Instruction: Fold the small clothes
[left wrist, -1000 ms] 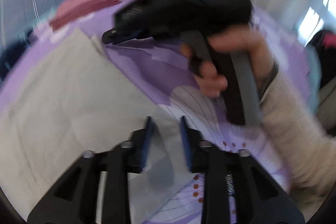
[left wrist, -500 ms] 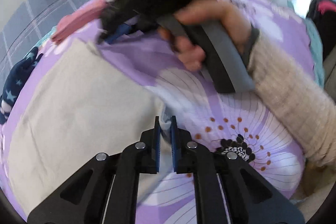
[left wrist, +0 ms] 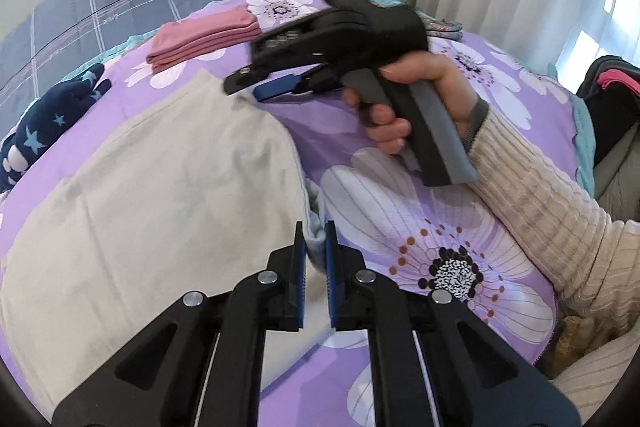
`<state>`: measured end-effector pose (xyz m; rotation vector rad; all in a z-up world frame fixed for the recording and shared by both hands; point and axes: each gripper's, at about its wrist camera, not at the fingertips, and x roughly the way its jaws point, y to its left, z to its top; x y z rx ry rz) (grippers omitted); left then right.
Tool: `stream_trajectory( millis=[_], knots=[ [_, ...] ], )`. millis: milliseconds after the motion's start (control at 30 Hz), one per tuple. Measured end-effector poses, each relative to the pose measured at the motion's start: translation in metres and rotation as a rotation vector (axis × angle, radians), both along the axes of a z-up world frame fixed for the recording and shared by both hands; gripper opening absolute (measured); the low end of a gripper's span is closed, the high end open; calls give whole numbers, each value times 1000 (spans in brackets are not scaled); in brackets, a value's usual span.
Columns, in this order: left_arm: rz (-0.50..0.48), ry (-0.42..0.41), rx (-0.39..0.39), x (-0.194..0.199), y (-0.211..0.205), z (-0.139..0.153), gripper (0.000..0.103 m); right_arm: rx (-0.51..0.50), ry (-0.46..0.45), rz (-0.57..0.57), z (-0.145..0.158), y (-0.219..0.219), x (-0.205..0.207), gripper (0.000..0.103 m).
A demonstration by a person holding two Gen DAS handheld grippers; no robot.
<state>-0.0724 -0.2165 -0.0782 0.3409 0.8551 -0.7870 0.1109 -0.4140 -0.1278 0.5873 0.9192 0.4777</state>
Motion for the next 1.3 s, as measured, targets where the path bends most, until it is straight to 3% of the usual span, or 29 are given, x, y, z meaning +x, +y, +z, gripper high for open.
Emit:
stream_trajectory(
  millis=[67,133,167,200,267,333,367,500,567,633,667,733,833,867,900,933,1000,1067,1133,1200,1300],
  knots=[
    [-9,4,-8,1,1,0,8,-55,28,16,3,10,10,52],
    [-15,18,-22,1,1,-1,8,-116,43,-15,6,13,17,15],
    [-18,28,-31,2,2,-2,8,-131,50,-35,10,12,21,3],
    [-31,50,-50,1,2,-2,8,-36,32,-56,19,4,21,3],
    [-63,71,-73,-1,0,-4,8,12,-40,-82,34,-3,13,0],
    [-109,89,-64,-4,-8,-11,8,-134,-124,-157,45,-6,8,0],
    [-127,91,-55,-6,-12,-14,7,-159,-121,-170,43,-7,9,0],
    [-148,108,-39,-5,-29,-27,7,-32,-4,-145,2,-30,16,0],
    [-155,100,-31,-6,-33,-28,7,8,37,-101,-6,-35,14,3],
    [-160,96,-26,-6,-34,-28,7,45,29,-50,-1,-34,12,23],
    [-159,100,-30,-6,-33,-28,7,62,7,-15,6,-32,8,46],
    [-159,102,-32,-7,-33,-29,7,54,-9,64,12,-19,5,62],
    [-163,104,-31,-6,-33,-30,7,-64,-2,148,11,13,3,63],
    [-164,103,-31,-6,-34,-30,7,-115,-15,130,12,18,3,40],
    [-173,114,-41,-6,-34,-30,6,-203,-27,82,13,23,4,6],
    [-183,131,-54,-6,-34,-30,5,-224,-8,26,14,20,6,4],
    [-206,136,-62,-9,-36,-30,4,-92,-33,-24,27,5,0,3],
    [-230,134,-52,-11,-41,-35,1,-137,-88,2,34,8,-6,3],
    [-242,137,-41,-13,-45,-40,0,-205,-56,-13,21,12,1,3],
    [-257,159,-39,-15,-50,-47,0,-186,-9,-16,2,10,8,4],
    [-259,148,-24,-20,-52,-51,0,-139,-10,-6,4,4,9,3]
  ],
)
